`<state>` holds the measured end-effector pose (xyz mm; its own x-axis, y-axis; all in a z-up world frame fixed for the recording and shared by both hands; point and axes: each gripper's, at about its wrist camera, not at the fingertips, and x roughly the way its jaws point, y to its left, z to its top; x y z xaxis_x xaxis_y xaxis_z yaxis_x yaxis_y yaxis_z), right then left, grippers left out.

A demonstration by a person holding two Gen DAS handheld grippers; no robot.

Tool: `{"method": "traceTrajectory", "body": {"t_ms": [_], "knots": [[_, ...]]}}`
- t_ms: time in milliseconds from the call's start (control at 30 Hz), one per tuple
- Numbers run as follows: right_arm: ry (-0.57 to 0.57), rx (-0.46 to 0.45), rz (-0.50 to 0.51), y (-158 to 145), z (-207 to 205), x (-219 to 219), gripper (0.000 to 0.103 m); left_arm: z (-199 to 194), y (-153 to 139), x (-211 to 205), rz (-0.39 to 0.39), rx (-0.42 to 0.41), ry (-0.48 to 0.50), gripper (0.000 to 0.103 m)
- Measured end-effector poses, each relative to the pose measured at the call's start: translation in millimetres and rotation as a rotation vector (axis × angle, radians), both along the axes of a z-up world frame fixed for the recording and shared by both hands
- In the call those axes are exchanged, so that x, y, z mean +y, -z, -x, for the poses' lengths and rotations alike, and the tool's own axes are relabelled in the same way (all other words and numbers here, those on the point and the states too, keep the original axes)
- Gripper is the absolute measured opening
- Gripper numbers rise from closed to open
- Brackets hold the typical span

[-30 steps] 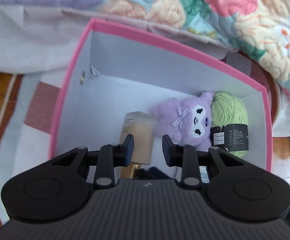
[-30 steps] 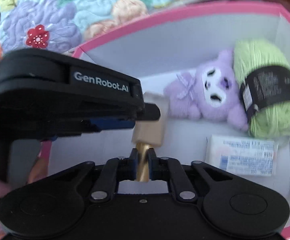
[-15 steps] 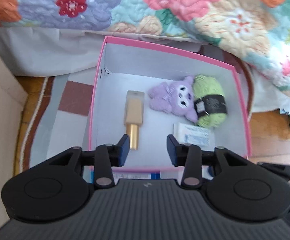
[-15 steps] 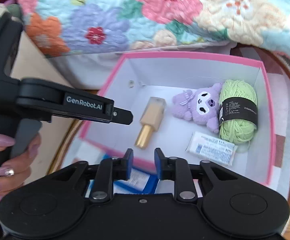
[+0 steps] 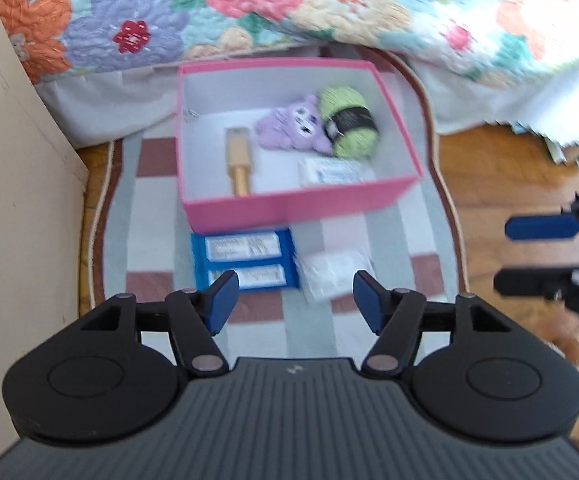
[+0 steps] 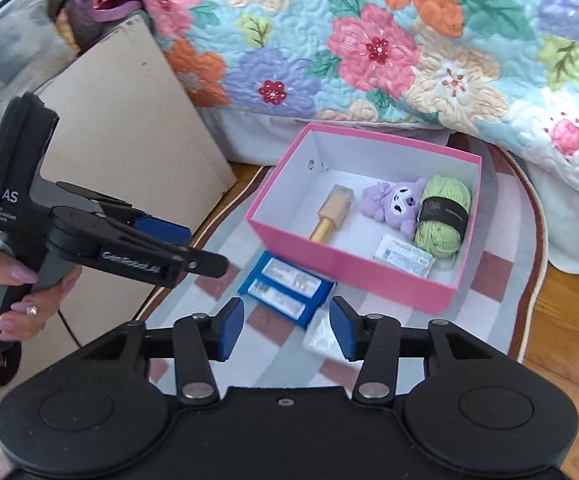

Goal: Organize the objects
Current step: 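Move the right gripper out of the box toward the orange sponge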

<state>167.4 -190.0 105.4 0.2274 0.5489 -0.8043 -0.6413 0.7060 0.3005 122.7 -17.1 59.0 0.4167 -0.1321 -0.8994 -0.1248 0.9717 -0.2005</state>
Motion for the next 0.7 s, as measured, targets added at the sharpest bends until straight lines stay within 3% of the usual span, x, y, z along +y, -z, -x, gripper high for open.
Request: {"method": "traceTrajectory", "body": {"t_ms": [233, 367, 567, 700], "knots": [[0.002, 0.049, -0.003, -2.2, 33.3, -34.3, 0.054, 30.6, 1.5, -42.4, -0.022, 0.034, 0.098, 0.064], [-0.038, 0.037, -0.003, 5.8, 55.8, -45.6, 0.064, 42.1, 5.6, -59.1, 0.016, 0.069, 0.109, 0.067], [-0.083, 0.072, -0.03, 43.8, 70.2, -63.0, 0.066, 49.0, 24.7, -74.7, 0.081, 0.108, 0.115, 0.082], [-0.113, 0.043, 0.013, 73.2, 78.2, -67.6, 0.067, 51.9, 45.1, -83.5, 0.041, 0.141, 0.087, 0.088]]}}
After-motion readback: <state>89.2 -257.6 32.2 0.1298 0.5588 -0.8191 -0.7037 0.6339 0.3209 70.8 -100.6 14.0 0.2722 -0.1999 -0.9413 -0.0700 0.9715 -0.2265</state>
